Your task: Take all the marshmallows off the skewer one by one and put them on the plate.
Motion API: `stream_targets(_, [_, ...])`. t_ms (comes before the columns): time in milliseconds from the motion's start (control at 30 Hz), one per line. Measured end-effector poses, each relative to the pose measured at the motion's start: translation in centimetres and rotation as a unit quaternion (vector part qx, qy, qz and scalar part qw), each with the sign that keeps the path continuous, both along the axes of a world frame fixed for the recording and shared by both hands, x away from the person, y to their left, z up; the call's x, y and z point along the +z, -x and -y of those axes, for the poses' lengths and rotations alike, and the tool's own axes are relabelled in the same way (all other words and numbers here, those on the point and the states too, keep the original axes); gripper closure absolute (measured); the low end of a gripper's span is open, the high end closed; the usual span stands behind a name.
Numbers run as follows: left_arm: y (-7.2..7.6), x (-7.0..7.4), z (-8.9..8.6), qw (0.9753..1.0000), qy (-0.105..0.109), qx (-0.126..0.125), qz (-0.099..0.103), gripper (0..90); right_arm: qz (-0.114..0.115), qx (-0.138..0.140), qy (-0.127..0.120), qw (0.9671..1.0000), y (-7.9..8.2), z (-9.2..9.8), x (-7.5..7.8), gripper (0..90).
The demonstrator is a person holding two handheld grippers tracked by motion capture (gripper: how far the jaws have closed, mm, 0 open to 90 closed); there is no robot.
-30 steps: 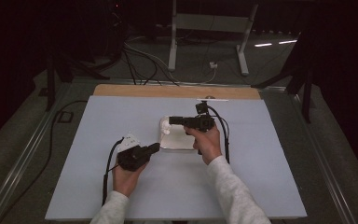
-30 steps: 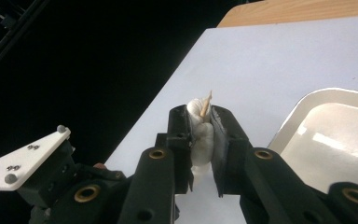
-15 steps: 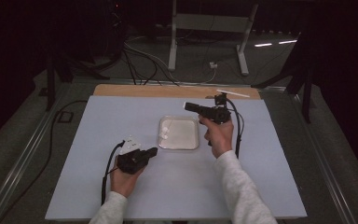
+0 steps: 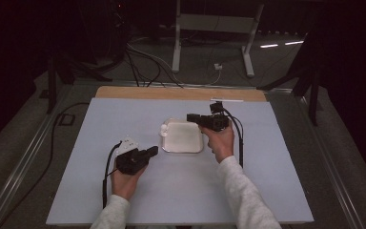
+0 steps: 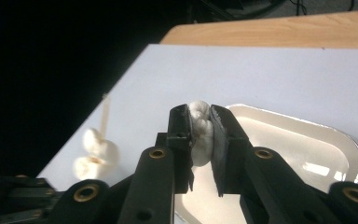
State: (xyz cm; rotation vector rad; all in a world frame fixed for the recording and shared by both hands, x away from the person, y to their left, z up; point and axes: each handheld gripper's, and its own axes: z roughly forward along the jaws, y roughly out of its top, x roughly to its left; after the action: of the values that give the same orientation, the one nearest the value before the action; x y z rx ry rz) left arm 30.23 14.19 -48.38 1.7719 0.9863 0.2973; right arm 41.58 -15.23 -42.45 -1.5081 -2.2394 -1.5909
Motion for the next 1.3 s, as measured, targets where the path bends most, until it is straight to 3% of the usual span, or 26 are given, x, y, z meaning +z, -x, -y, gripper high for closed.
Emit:
stream_targets(500, [-0.3, -0.5, -0.2, 0.9999, 0.006, 0.009, -0.012, 90.0, -0.027, -0.019, 0.08, 0.9963, -1.2, -1.7, -5.0, 76.0])
stream_targets(533, [-0.3, -0.5, -0.2, 0.9999, 0.007, 0.009, -0.012, 90.0, -0.028, -0.025, 0.081, 0.996, -1.2, -1.7, -5.2, 58.8])
stream_targets(600, [-0.4, -0.5, -0.3, 0.9998, 0.006, 0.01, -0.013, 90.0, -0.034, -0.03, 0.084, 0.9955, -1.3, -1.7, -5.3, 54.1])
stream_targets(667, [-0.4, -0.5, -0.3, 0.9998, 0.006, 0.011, -0.013, 90.0, -0.039, -0.028, 0.085, 0.9952, -1.3, -1.7, -5.3, 43.7])
stream_targets(733, [-0.4, -0.5, -0.4, 0.9998, 0.007, 0.012, -0.013, 90.0, -0.027, -0.03, 0.09, 0.9951, -1.0, -1.6, -5.0, 29.5])
stream_targets(900, [-0.5, -0.6, -0.4, 0.9998, 0.007, 0.014, -0.013, 90.0, -0.017, -0.013, 0.067, 0.9975, -0.5, -1.5, -4.1, 23.2])
stream_targets(1000, [-0.4, -0.6, -0.3, 0.9998, 0.007, 0.014, -0.014, 90.0, -0.013, 0.012, 0.031, 0.9994, 0.2, -1.4, -3.1, 20.4])
stream_targets(1300, [-0.5, -0.7, -0.1, 0.9998, 0.006, 0.014, -0.015, 90.0, -0.014, 0.04, -0.007, 0.9991, 0.8, -1.8, -2.2, 19.1])
